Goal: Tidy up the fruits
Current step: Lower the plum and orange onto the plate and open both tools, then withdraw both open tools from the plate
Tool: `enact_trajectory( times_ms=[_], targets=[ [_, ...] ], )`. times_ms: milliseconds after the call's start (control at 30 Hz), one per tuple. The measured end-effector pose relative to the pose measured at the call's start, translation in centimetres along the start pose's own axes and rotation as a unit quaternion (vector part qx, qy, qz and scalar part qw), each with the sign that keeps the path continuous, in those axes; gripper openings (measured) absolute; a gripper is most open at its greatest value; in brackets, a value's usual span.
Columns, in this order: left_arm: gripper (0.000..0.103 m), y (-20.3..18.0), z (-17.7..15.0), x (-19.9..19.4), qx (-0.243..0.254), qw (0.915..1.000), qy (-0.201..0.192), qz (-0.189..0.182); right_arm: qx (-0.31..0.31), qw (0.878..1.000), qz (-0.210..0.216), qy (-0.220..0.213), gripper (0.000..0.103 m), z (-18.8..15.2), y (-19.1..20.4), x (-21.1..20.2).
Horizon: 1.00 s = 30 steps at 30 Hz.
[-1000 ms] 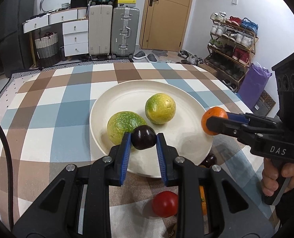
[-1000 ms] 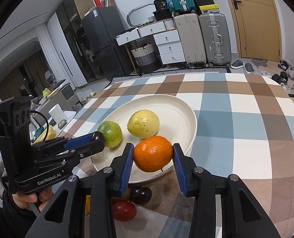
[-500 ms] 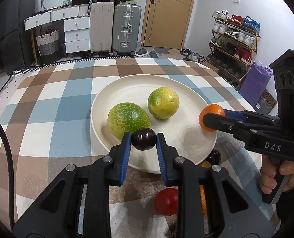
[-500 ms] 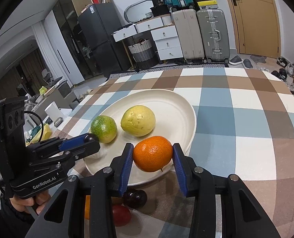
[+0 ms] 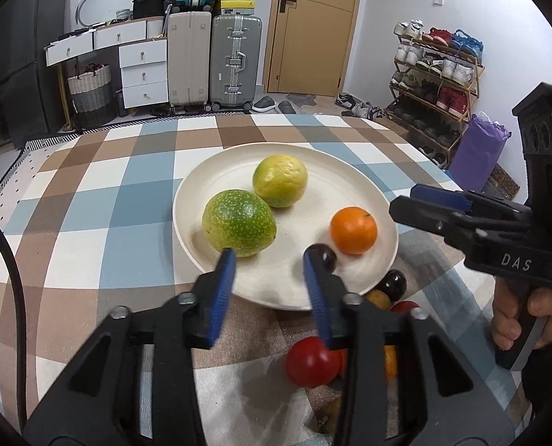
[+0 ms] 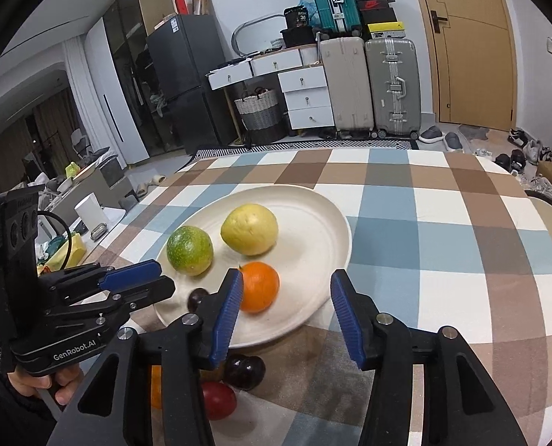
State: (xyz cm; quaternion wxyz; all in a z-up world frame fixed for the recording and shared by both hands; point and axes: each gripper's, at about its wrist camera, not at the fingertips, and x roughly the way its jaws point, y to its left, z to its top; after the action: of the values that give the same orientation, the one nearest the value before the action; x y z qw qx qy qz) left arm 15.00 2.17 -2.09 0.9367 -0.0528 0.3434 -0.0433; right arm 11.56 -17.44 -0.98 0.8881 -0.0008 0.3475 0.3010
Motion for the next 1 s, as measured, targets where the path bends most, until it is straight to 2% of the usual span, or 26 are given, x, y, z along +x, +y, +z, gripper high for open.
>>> enact_trajectory(
  times_ms=[33,67,133,200,267,333,367,400,433,1000],
  targets=[
    [0.055,0.0,0.0,-0.3,-0.002,1.0000,-0.004,0.000,-0.003,1.000,0.000,0.001,0.065,-0.1,0.0,-0.1],
    [0.060,0.0,-0.1,-0.6,-0.003,1.0000,-0.008,-0.001,-0.004,1.000,0.003,0.002,0.069,-0.2,0.1,-0.2],
    [0.081,-0.1,-0.2,-1.2,-0.006,0.9999,-0.013,0.006,-0.008,1.000,0.006,0.005,0.070,-0.4,0.2,-0.5],
    [0.084,-0.2,-0.3,-1.9,-0.007,0.9997,-0.021,0.013,-0.010,1.000,0.008,0.007,0.080,-0.6,0.2,-0.6],
    [0.087,-0.3,-0.6,-2.5,-0.007,0.9996,-0.025,0.011,-0.009,1.000,0.017,0.009,0.084,-0.8,0.3,-0.9],
    [0.098,-0.3,-1.1,-3.0,-0.009,0.9996,-0.023,0.012,-0.011,1.000,0.017,0.008,0.088,-1.1,0.4,-1.3],
    [0.101,-0.4,-1.3,-3.1,-0.009,0.9996,-0.022,0.014,-0.012,1.000,0.013,0.009,0.097,-1.2,0.4,-1.4],
    [0.102,-0.4,-1.6,-3.5,-0.008,0.9995,-0.025,0.019,-0.012,1.000,0.011,0.007,0.102,-1.3,0.4,-1.5],
    [0.102,-0.4,-1.7,-3.7,-0.008,0.9994,-0.026,0.020,-0.011,1.000,0.008,0.004,0.102,-1.4,0.4,-1.6],
    [0.102,-0.4,-4.5,-6.4,-0.025,0.9991,-0.017,0.030,-0.022,0.999,0.007,0.037,0.103,-4.0,1.4,-2.3]
  ],
)
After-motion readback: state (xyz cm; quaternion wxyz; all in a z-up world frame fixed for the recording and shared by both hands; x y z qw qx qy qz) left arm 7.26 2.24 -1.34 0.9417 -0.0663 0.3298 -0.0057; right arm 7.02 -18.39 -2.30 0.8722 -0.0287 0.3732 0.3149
